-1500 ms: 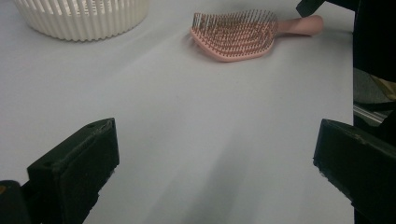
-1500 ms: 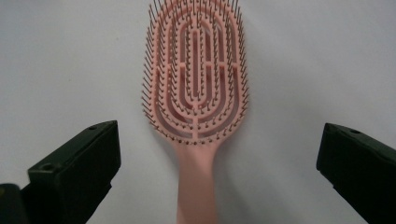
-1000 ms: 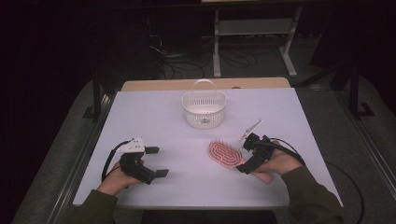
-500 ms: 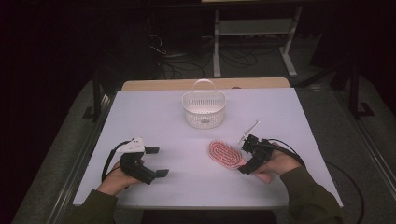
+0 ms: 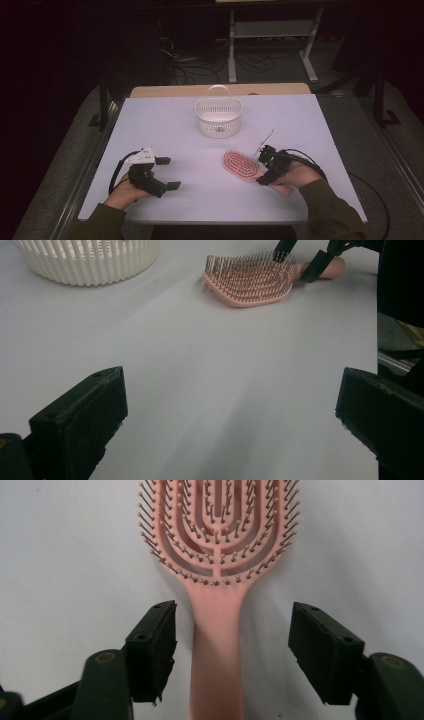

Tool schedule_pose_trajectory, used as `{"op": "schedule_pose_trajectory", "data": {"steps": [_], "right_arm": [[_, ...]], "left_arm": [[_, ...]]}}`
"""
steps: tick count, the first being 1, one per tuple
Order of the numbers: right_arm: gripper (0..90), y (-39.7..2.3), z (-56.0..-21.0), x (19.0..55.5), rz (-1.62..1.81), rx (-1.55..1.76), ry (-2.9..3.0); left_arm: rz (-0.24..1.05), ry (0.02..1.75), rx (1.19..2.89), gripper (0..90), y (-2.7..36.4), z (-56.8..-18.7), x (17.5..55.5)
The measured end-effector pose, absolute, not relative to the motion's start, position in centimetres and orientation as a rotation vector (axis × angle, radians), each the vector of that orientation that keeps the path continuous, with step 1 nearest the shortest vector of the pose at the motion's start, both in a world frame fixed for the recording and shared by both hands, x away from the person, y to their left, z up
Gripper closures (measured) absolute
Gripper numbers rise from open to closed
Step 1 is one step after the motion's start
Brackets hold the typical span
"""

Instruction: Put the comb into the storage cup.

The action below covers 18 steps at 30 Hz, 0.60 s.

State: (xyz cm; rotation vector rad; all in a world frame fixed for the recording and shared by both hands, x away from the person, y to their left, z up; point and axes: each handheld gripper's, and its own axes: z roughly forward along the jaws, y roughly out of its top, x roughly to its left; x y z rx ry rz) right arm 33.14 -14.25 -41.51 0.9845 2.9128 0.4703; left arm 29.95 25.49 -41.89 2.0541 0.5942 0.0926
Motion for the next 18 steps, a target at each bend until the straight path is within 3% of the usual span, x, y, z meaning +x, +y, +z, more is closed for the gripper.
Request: {"op": "schedule_pose_trajectory", "data": {"steps": [18], "right_arm": [[53.7,-13.71,-42.02,33.34,0.408,0.965,2.943]], "left_arm": [[0.089,0.596,2.051,0.0,25.47,-41.9,29.95]]}}
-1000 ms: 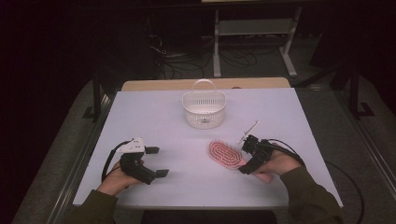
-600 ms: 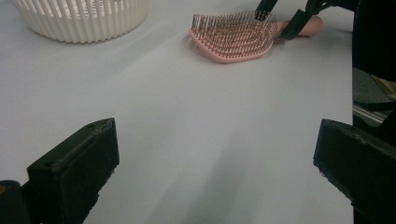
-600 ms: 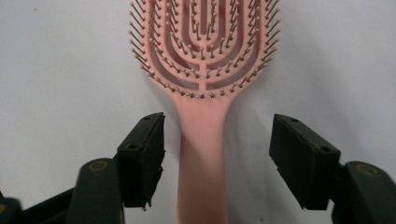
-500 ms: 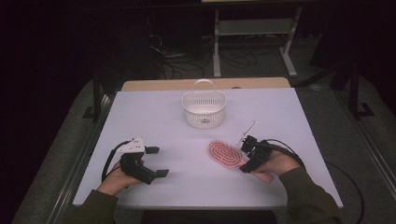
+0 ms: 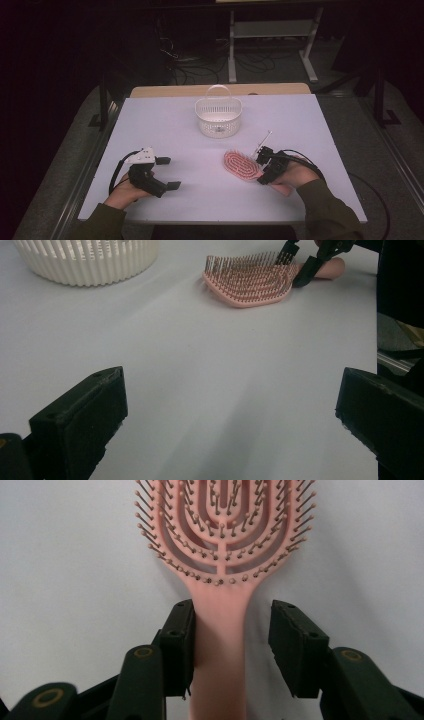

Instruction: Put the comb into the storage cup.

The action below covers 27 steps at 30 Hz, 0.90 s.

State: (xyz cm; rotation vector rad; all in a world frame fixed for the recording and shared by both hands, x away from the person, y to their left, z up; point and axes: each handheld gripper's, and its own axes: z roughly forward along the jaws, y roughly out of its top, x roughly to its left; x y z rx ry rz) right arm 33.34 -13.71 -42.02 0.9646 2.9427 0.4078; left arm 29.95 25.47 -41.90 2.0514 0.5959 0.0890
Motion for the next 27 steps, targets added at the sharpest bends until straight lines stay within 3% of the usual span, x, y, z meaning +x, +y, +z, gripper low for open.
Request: {"op": "schedule_pose_trajectory", "data": {"steps": [14,27], "right_arm": [[65.9,-13.0,-42.0,33.2,0.394,0.939,2.965],[68.5,-12.4,-41.9,33.1,0.314,0.951,2.943]], "left_arm": [[0.09,0.596,2.054,0.0,25.5,-41.9,30.0],[0.086,0.598,2.051,0.0,25.6,-42.0,30.0]]}}
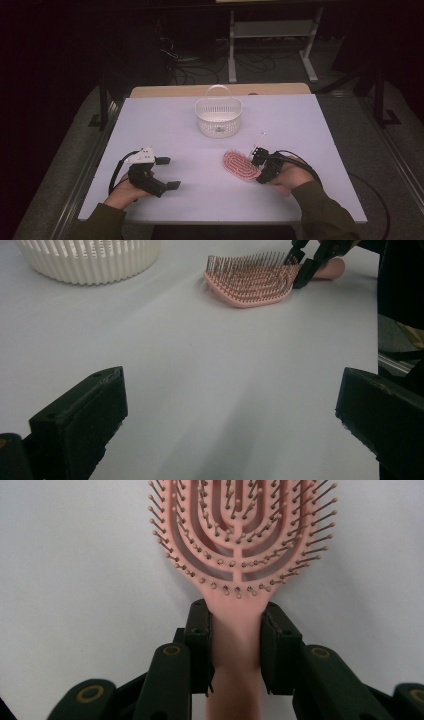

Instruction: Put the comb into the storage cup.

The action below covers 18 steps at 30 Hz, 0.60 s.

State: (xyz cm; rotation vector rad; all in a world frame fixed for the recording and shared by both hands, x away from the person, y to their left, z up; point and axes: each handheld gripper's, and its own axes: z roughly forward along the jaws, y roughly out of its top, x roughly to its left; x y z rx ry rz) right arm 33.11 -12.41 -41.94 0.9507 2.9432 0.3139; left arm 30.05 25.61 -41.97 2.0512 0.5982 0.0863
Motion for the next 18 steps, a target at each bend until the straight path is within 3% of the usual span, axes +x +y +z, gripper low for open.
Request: {"op": "schedule_pose_trajectory", "data": {"steps": [18], "right_arm": [[68.8,-13.4,-41.7,33.1,0.449,0.957,2.924]], "left_arm": [[0.092,0.604,2.049,0.0,25.6,-41.9,30.0]]}}
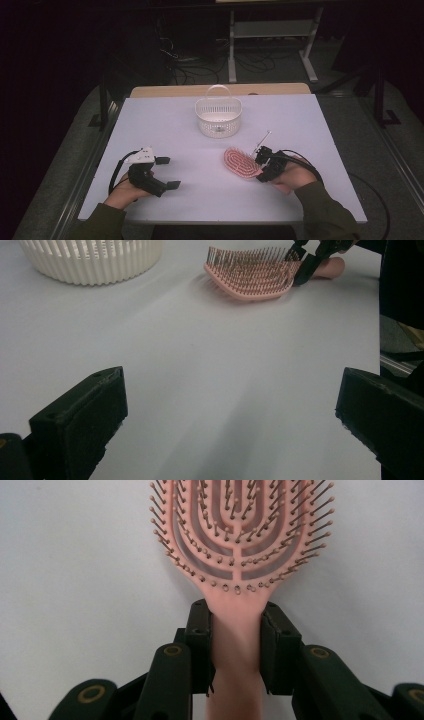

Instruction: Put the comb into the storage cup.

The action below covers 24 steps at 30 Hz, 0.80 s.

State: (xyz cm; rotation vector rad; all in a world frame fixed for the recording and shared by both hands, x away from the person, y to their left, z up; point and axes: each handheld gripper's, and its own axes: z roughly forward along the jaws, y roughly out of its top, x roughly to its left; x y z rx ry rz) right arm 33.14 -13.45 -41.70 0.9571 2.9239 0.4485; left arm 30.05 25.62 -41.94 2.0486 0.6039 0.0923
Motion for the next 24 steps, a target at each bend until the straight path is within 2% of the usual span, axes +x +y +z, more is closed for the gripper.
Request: {"op": "schedule_pose_trajectory", "data": {"steps": [24], "right_arm": [[68.7,-14.3,-39.6,33.0,0.874,0.917,2.74]], "left_arm": [[0.089,0.619,2.043,0.0,25.5,-42.0,30.3]]}}
